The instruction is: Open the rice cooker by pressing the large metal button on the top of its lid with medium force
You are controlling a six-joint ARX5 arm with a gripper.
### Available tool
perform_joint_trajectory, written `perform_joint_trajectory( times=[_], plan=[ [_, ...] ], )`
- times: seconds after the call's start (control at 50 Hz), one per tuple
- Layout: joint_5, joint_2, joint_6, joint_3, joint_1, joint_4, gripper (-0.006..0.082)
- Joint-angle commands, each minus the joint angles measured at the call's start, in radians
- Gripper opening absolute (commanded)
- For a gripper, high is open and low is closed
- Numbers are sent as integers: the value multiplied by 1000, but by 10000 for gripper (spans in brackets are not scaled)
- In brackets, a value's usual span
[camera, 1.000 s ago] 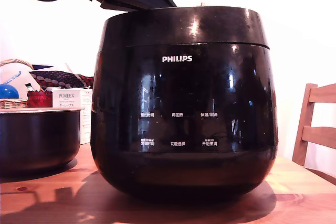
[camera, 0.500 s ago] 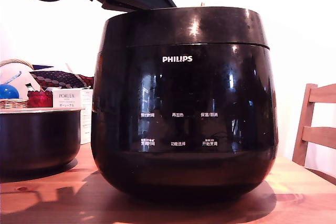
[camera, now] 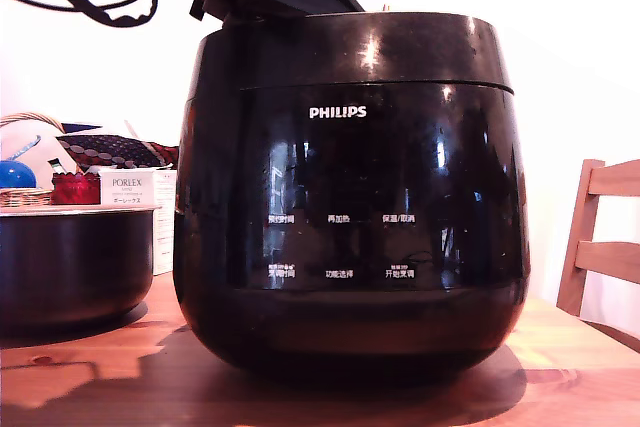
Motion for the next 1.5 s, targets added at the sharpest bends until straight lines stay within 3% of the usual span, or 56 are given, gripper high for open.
perform_joint_trajectory(
  times=[0.0, 0.18, 0.5, 1.48],
  plan=[
    [2, 21, -37, -35, 4, 36, -21],
    [-15, -3, -76, -35, 5, 120, -21],
    [-37, -73, -82, -35, 13, 116, -21],
    [-103, -314, -51, -35, 208, -140, -21]
  ],
)
